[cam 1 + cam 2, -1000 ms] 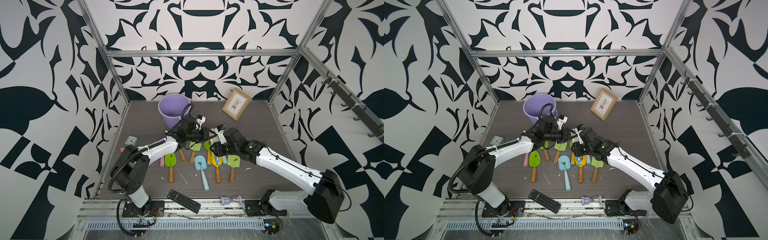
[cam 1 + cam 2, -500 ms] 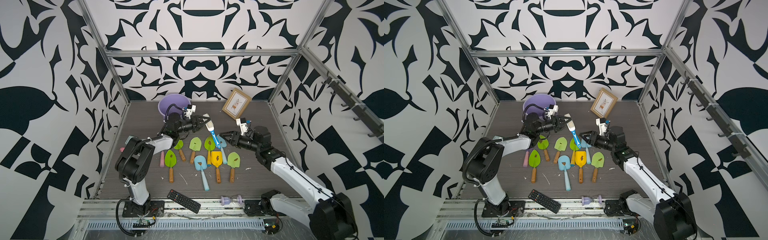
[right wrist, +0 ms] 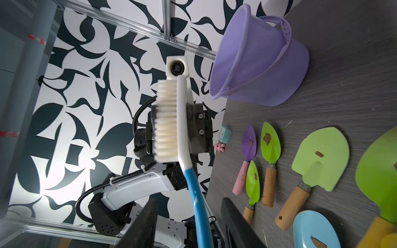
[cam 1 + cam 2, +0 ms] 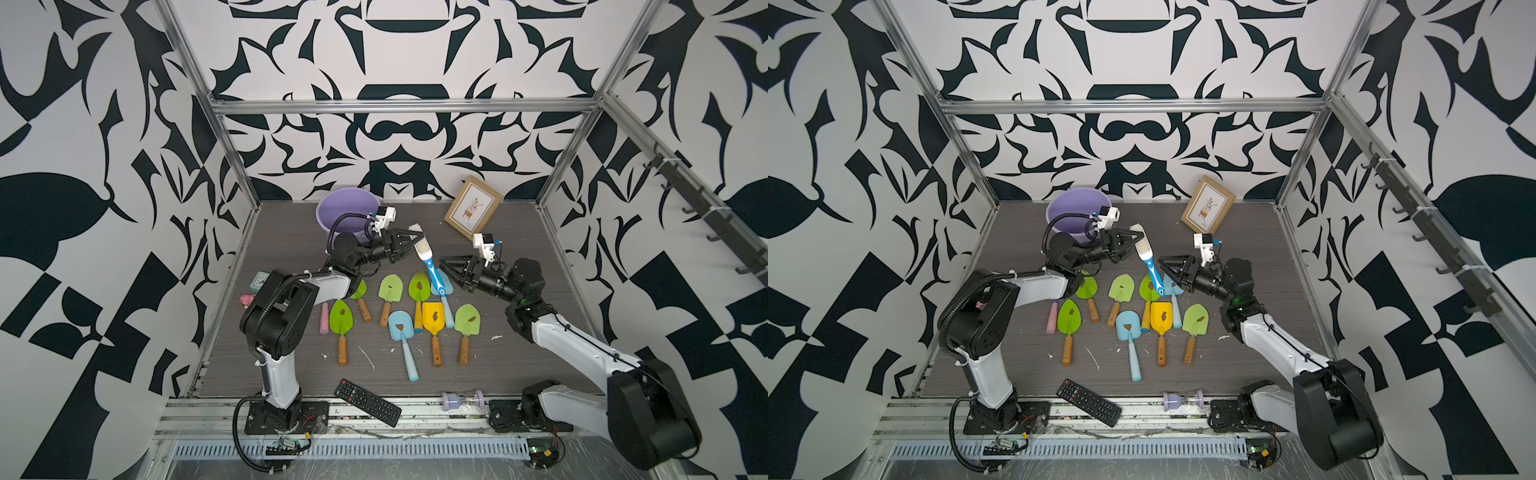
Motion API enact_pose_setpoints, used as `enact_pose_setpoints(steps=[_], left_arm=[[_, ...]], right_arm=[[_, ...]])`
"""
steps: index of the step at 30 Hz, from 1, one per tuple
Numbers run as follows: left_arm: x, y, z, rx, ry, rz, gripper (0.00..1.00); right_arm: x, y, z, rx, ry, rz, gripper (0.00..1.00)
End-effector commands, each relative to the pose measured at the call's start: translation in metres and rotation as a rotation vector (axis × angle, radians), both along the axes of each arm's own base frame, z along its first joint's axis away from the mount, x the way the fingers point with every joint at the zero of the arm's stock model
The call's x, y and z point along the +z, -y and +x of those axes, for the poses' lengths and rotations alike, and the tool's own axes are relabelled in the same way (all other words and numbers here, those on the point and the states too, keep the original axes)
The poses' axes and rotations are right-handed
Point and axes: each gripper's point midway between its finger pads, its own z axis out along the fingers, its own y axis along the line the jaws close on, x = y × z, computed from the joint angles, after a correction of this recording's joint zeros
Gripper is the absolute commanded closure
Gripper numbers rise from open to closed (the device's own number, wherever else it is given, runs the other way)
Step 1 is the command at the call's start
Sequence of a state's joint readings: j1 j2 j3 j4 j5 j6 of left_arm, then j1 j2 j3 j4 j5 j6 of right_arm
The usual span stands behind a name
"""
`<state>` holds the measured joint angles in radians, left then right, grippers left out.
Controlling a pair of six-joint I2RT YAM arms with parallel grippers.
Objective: Brush the soil off the hand trowel and place it into the bucket
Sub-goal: Pick up the brush from the center of the board.
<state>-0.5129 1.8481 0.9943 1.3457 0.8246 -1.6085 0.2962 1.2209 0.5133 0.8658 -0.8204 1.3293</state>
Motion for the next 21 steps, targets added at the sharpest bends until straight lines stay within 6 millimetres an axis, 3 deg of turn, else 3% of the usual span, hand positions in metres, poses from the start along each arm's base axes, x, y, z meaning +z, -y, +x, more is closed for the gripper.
enact_pose_setpoints(steps=[1, 6, 11, 17, 21], left_arm=[[0.032, -0.007, -0.018, -0.027, 0.109, -0.053, 1.0], [0.038, -0.007, -0.018, -0.027, 0.119, -0.062, 1.0], [0.037, -0.006, -0.015, -0.021, 0.114, -0.062, 1.0], [0.048, -0.006, -0.016, -0.024, 0.137, -0.077, 1.0], [0.052, -0.007, -0.016, -0.023, 0.136, -0.084, 1.0]], right_arm=[[0.034, -0.001, -0.009, 0.062, 0.091, 0.16, 0.51], [0.029, -0.001, -0.01, 0.083, 0.07, 0.21, 0.53], [0.038, 0.0, -0.022, 0.102, 0.103, 0.203, 0.52], [0.022, -0.002, -0.032, 0.117, 0.082, 0.135, 0.52], [0.023, -0.008, -0.038, 0.131, 0.101, 0.084, 0.52]])
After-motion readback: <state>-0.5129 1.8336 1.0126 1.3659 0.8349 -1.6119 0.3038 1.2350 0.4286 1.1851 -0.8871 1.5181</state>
